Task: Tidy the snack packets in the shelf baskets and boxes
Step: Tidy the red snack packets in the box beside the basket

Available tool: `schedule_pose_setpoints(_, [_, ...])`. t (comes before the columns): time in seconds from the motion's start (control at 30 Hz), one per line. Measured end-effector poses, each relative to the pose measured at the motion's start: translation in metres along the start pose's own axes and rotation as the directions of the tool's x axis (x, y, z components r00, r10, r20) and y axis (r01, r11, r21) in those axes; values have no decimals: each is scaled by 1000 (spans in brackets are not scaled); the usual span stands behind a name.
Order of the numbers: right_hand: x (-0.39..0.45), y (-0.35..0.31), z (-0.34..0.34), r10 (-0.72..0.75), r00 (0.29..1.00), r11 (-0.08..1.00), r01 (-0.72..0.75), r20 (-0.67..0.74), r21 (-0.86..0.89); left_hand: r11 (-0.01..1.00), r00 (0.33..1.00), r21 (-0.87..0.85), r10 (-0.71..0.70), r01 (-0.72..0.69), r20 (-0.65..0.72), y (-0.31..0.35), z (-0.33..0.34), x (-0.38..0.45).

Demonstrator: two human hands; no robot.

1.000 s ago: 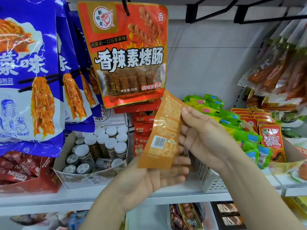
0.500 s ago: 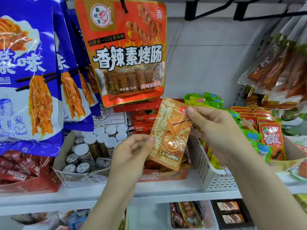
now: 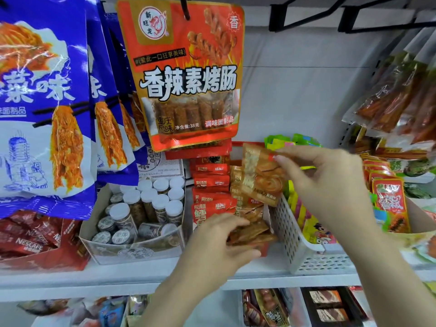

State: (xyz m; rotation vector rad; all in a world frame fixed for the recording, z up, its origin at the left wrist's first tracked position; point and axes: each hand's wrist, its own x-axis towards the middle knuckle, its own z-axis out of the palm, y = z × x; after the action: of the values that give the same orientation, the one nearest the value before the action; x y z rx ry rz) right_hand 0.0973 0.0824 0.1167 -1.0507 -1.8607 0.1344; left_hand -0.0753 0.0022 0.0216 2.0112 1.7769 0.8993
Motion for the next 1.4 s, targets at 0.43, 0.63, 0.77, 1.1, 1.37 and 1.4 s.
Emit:
schedule_pose_setpoints(0.43, [-24,-2,25,104,916,984,-37,388,-174,937,960,234,276,-259,-41,-4,-1,5])
schedule_pose_setpoints(0.63, [-24,-5,29,234,840,937,-60,489,-345,984,985,42,172,-173,28,-7,10,8])
schedule_pose_setpoints(0.77, [-20,-11,15,251,839,913,-40,483,-405,988,988,-40,148,-147,40,-13,0,4])
schedule_pose_setpoints(1.1, [-17,-24,2,220,836,908,12,503,-418,1000,999,-28,10,-9,32,-28,-12,-3])
schedule_pose_setpoints(1.37, [-32,-13,39,138,870,945,27,473,-326,998,999,-55,28,-30,-29,-28,-13,-2])
schedule_pose_setpoints(1.4, [-33,-11,40,149,862,944,20,484,-328,997,999,-68,19,-22,-41,-28,-13,-1])
